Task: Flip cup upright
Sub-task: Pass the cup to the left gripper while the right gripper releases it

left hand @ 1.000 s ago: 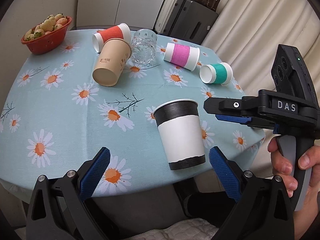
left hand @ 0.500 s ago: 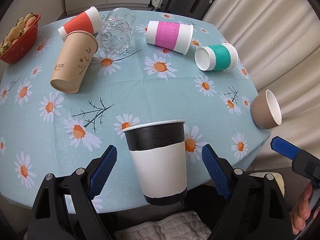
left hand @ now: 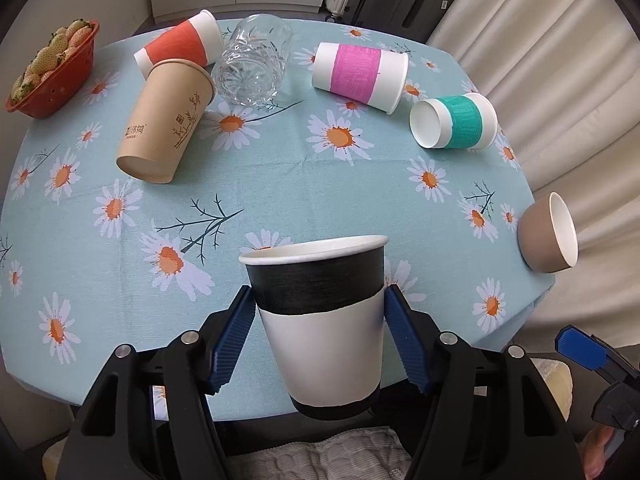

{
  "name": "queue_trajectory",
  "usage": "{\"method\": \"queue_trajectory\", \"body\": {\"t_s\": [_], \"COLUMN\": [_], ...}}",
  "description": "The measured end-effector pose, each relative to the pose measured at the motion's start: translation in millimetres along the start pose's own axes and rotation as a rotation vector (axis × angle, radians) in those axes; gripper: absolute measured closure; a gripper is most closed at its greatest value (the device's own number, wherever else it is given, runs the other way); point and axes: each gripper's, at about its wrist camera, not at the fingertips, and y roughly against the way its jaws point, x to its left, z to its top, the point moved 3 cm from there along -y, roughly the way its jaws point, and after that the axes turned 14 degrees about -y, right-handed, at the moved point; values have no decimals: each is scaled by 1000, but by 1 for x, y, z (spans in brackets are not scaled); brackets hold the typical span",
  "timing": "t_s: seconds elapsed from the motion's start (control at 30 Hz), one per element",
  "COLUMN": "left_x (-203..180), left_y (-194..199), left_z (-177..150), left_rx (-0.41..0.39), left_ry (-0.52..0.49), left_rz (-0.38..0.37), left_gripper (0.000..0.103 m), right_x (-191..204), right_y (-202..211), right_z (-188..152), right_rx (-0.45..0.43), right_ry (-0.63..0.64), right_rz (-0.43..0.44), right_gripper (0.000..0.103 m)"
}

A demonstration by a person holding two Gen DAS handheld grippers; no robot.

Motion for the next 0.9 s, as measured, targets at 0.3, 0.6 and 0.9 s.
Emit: {"method": "queue_trajectory", "body": {"t_s": [0.3,0.6,0.9], "left_x": [-21,-48,-67], "left_y": [40,42,22], "left_z": [-29,-53,-65], "left_rx": [-288,-545,-766], "left_ry": [3,-72,-114], "left_rz": [62,341,454], "left_gripper": [39,39,39], "right_x": [-3,-1,-7], "right_y": [1,-3,-8], "right_z": [-3,-6,-4], "right_rx": [-8,-8,-4], "right_ry": [-7,-3,-21], "right_rz": [-7,-23,-36], "right_gripper": [37,37,37]}}
